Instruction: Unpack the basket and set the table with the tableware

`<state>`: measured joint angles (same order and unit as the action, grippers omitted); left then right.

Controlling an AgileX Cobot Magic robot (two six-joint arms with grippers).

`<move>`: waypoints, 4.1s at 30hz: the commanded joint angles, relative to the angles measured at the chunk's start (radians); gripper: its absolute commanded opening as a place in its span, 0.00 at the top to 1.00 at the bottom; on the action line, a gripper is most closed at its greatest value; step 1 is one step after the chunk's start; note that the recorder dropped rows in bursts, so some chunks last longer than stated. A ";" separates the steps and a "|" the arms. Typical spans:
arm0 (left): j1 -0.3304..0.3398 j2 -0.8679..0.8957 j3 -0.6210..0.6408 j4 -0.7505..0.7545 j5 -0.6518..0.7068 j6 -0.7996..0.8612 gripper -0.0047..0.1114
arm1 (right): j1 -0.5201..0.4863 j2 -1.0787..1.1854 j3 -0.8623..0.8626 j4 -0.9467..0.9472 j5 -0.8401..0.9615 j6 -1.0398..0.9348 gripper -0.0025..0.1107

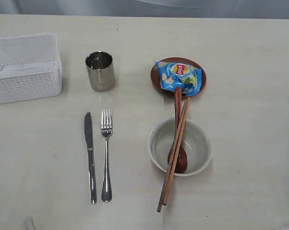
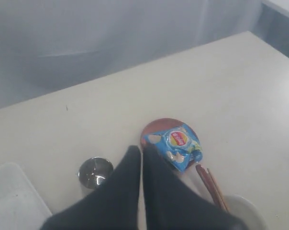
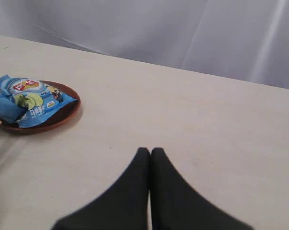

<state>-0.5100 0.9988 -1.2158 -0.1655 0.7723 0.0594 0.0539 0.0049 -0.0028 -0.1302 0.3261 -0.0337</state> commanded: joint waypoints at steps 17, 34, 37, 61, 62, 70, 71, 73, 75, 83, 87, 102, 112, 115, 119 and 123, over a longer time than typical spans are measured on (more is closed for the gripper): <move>-0.001 -0.688 0.258 0.084 -0.007 -0.008 0.95 | -0.003 -0.005 0.003 -0.002 -0.005 0.004 0.98; -0.001 -0.858 0.258 0.158 0.258 -0.020 0.95 | -0.003 -0.005 0.003 -0.002 -0.005 0.004 0.98; -0.001 -0.858 0.258 0.158 0.266 -0.020 0.95 | -0.003 -0.005 0.003 -0.002 -0.005 0.004 0.98; -0.001 -0.858 0.258 0.158 0.266 -0.020 0.95 | -0.003 -0.005 0.003 -0.002 -0.005 0.004 0.98; -0.001 -0.858 0.258 0.158 0.266 -0.020 0.95 | -0.003 -0.005 0.003 -0.002 -0.005 0.004 0.98; -0.001 -0.858 0.258 0.158 0.266 -0.018 0.95 | -0.003 -0.005 0.003 -0.002 -0.005 0.004 0.98; -0.001 -0.858 0.258 0.158 0.266 -0.018 0.95 | -0.003 -0.005 0.003 -0.002 -0.005 0.004 0.98; -0.001 -0.858 0.258 0.158 0.266 -0.018 0.95 | -0.003 -0.005 0.003 -0.002 -0.005 0.004 0.98; -0.001 -0.858 0.258 0.158 0.266 -0.018 0.95 | -0.003 -0.005 0.003 -0.002 -0.005 0.004 0.98; -0.001 -0.858 0.269 0.165 0.266 -0.018 0.95 | -0.003 -0.005 0.003 -0.002 -0.005 0.004 0.98; -0.001 -0.860 0.310 0.202 0.185 -0.005 0.95 | -0.003 -0.005 0.003 -0.002 -0.005 0.004 0.98; -0.001 -0.999 0.950 0.209 -0.699 -0.005 0.95 | -0.003 -0.005 0.003 -0.002 -0.005 0.004 0.98; 0.170 -0.999 1.216 0.211 -0.729 0.000 0.95 | -0.003 -0.005 0.003 -0.002 -0.005 0.004 0.98; 0.289 -0.999 1.216 0.211 -0.592 0.000 0.95 | -0.003 -0.005 0.003 -0.002 -0.005 0.004 0.98; 0.326 -0.999 1.216 0.213 -0.448 -0.002 0.95 | -0.003 -0.005 0.003 -0.002 -0.005 0.004 0.98; 0.326 -0.999 1.216 0.213 -0.448 -0.004 0.95 | -0.003 -0.005 0.003 -0.002 -0.005 0.004 0.98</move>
<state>-0.1875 0.0043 -0.0029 0.0431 0.3163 0.0600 0.0539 0.0049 -0.0028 -0.1302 0.3261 -0.0310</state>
